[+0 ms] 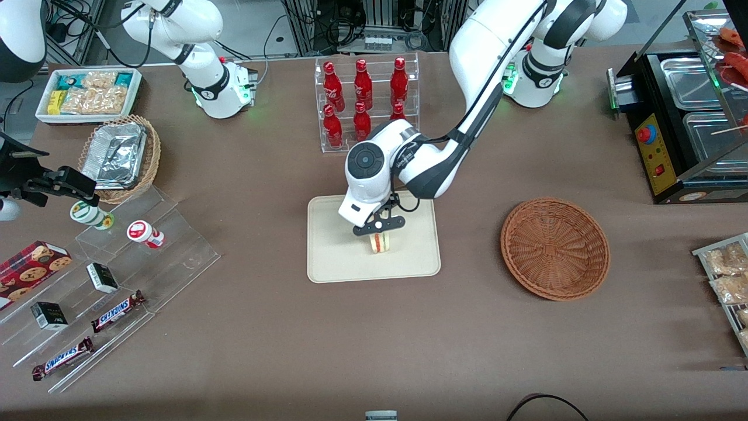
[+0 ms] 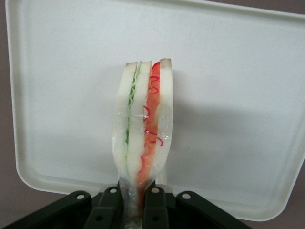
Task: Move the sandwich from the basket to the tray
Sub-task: 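Lower the sandwich onto the tray and open the left gripper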
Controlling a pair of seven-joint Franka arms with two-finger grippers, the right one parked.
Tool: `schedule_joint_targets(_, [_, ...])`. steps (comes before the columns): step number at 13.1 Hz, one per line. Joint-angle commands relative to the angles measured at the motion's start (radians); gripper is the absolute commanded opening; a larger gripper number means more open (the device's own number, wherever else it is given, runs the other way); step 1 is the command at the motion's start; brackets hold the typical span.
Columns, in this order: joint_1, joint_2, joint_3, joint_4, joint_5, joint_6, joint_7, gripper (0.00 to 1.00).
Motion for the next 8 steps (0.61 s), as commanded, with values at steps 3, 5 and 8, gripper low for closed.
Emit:
schedule_joint_targets(3, [-0.016, 0.050, 0.012, 0.062, -0.003, -0.015, -0.074, 0.00])
schedule_joint_targets(5, [-0.016, 0.058, 0.012, 0.062, -0.004, -0.009, -0.074, 0.26])
schedule_joint_targets(8, [-0.016, 0.056, 0.012, 0.062, -0.003, -0.002, -0.091, 1.00])
